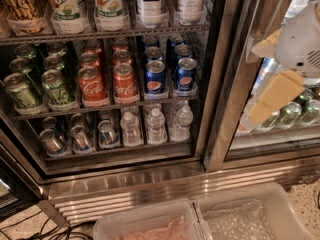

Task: Pick blue plastic bottle from top shelf of fridge

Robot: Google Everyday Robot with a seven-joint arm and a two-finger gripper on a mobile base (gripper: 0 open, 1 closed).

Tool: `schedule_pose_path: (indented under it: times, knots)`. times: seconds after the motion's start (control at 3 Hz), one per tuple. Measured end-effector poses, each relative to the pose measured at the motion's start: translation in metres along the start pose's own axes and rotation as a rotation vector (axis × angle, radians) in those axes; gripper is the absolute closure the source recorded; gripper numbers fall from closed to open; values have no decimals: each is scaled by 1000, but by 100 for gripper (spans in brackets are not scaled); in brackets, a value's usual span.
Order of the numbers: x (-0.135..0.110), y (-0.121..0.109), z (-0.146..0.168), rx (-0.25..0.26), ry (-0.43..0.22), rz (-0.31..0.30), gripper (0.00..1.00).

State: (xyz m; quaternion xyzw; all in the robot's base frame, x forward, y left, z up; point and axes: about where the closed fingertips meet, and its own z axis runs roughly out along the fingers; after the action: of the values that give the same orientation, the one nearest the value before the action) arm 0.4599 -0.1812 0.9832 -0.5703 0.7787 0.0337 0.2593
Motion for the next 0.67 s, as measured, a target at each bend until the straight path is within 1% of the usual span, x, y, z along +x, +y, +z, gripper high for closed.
schedule_pose_path:
  times: [0.33,0.67]
  knots:
    - [-32,30,10,94,-32,-2,0]
    - [-51,39,18,178,-108,40,0]
